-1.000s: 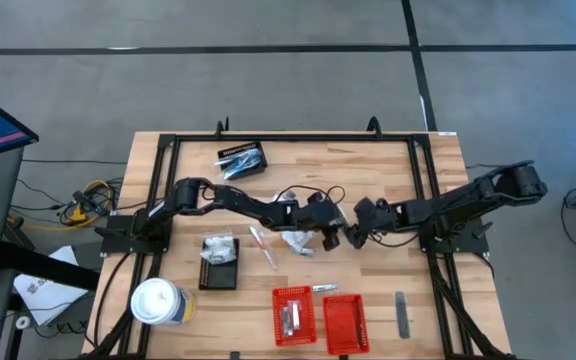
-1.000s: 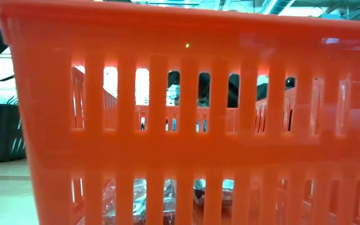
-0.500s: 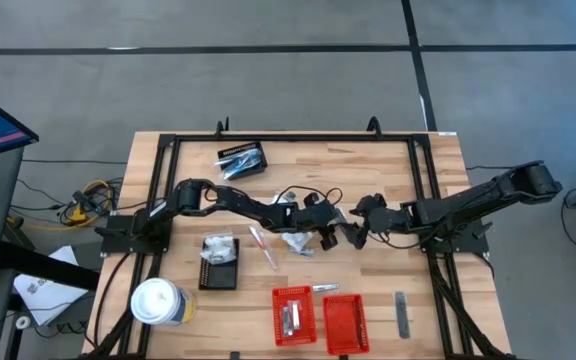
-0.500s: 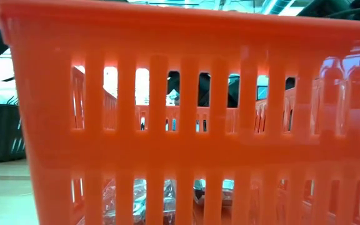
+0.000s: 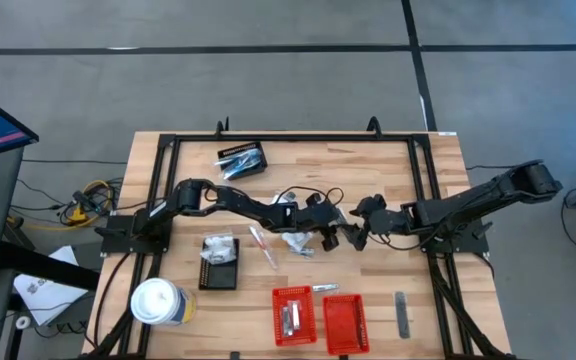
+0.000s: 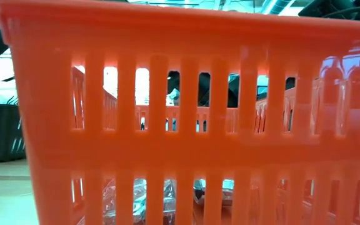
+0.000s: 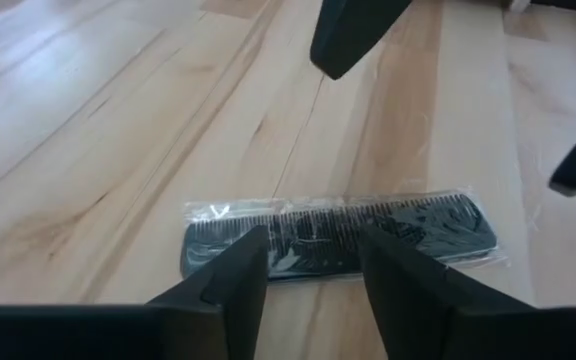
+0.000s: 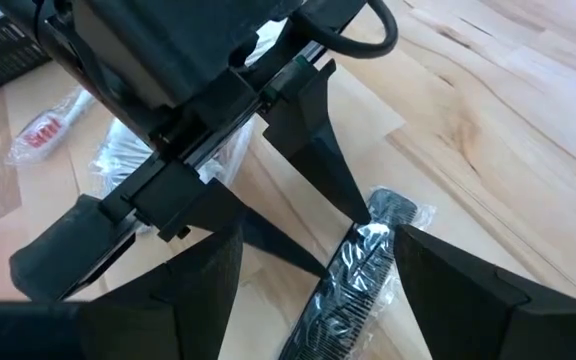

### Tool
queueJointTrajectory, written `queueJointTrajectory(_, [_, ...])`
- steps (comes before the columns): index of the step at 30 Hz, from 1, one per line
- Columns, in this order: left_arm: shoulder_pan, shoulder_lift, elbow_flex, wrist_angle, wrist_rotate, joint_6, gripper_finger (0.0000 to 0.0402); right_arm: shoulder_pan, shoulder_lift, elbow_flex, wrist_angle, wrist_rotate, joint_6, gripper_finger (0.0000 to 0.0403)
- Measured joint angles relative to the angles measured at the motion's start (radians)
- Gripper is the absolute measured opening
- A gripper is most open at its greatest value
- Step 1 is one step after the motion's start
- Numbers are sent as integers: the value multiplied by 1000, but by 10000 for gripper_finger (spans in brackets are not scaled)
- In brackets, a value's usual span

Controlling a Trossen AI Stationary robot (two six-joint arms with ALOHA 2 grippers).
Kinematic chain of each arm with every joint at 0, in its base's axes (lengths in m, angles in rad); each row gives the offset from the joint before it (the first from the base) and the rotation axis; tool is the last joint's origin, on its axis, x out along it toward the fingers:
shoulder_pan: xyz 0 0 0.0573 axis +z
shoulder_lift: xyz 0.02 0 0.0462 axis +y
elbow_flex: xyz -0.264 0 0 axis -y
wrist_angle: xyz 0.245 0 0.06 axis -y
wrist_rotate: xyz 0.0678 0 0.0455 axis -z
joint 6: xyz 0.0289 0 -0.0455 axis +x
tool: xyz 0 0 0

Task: Pick & Place Travel size toiletries
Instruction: Put the black hair brush into the right red bin

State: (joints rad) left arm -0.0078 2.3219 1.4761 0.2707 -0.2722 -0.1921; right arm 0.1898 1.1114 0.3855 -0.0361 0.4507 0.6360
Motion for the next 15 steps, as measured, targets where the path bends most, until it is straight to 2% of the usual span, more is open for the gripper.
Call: queueJointTrajectory(15, [7, 24, 0, 1, 7, 0, 145, 0, 0, 0, 15, -4, -8, 255])
